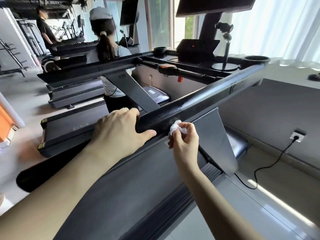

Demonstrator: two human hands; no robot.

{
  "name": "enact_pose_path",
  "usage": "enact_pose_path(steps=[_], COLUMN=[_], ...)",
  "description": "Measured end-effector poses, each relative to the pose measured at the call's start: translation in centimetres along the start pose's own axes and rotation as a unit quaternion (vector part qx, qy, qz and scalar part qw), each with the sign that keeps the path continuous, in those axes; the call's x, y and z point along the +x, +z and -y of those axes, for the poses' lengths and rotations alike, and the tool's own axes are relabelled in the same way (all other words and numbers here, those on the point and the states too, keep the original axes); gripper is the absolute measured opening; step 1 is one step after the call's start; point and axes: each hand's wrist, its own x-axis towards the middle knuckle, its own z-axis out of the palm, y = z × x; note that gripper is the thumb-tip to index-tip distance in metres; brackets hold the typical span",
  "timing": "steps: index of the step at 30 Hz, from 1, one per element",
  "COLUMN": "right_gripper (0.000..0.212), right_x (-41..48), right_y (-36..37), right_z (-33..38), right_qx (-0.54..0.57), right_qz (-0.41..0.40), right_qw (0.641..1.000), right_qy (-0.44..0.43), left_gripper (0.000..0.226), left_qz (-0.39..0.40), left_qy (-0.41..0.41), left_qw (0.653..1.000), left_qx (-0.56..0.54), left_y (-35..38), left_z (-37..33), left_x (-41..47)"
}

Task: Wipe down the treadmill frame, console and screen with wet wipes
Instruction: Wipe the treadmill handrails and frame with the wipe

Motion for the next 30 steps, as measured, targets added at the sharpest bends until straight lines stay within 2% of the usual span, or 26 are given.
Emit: enact_pose_path(steps=[9, 13, 17, 19, 22, 24, 27, 28, 30], right_gripper=[0.027, 0.03, 0.006, 0.007, 0.022, 0.02, 0.018, 0.021, 0.022], right_x=[4.8, 8.0, 10.3, 9.3, 5.7, 2.9, 0.4, 0.6, 2.2], right_y=[-2.9, -4.6, -5.6, -4.8, -2.7, -1.5, -0.6, -0.6, -1.2], right_z=[-1.7, -1.5, -1.9, -1.6, -0.5, -0.6, -0.2, -0.1, 0.0], right_qx=[-0.121, -0.131, -0.116, -0.116, -0.099, -0.09, -0.18, -0.204, -0.213], right_qz=[0.001, -0.064, -0.096, -0.098, -0.059, 0.015, 0.122, 0.121, 0.068], right_qw=[0.987, 0.988, 0.988, 0.988, 0.99, 0.985, 0.949, 0.94, 0.941], right_qy=[-0.103, -0.06, -0.033, -0.04, -0.086, -0.146, -0.228, -0.244, -0.254], left_gripper=[0.056, 0.058, 0.058, 0.057, 0.057, 0.057, 0.053, 0.053, 0.056], left_qz=[-0.023, -0.028, -0.035, -0.038, -0.044, -0.044, -0.043, -0.046, -0.047], left_qy=[0.014, 0.011, 0.01, 0.011, 0.01, 0.011, 0.007, 0.006, 0.007], left_qw=[1.0, 1.0, 0.999, 0.999, 0.999, 0.999, 0.999, 0.999, 0.999], left_qx=[-0.001, 0.009, 0.01, 0.013, 0.019, 0.02, 0.02, 0.018, 0.017], left_y=[1.1, 1.0, 1.0, 1.0, 1.1, 1.1, 1.0, 0.9, 1.0], left_z=[-1.3, -1.4, -1.6, -1.6, -1.6, -1.6, -1.7, -1.7, -1.6], left_x=[0.6, 0.5, 0.3, 0.2, 0.2, 0.2, 0.1, 0.1, 0.0])
